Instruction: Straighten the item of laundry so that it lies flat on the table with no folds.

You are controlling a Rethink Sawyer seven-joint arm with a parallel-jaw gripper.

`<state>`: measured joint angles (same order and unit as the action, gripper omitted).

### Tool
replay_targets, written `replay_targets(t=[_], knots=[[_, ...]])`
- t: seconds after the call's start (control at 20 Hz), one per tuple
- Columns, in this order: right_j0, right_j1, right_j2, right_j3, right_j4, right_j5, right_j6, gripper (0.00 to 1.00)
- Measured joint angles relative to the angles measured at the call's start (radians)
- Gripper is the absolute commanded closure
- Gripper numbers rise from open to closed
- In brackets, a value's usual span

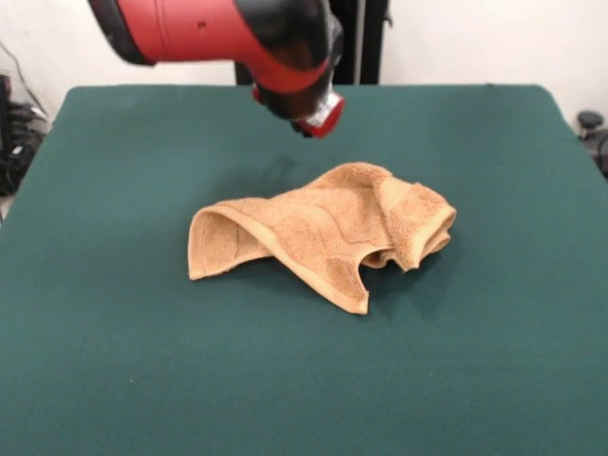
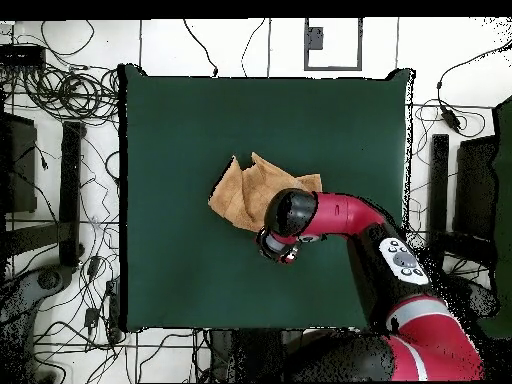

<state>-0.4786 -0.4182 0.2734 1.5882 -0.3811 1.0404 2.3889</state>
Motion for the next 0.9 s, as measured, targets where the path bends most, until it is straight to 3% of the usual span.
replay_targets(t=[0.35, 0.9], knots=[[0.002, -0.054, 0.000, 0.097, 0.014, -0.098, 0.000, 1.00], [0.006, -0.054, 0.000, 0.131, 0.016, -0.121, 0.000, 1.00]])
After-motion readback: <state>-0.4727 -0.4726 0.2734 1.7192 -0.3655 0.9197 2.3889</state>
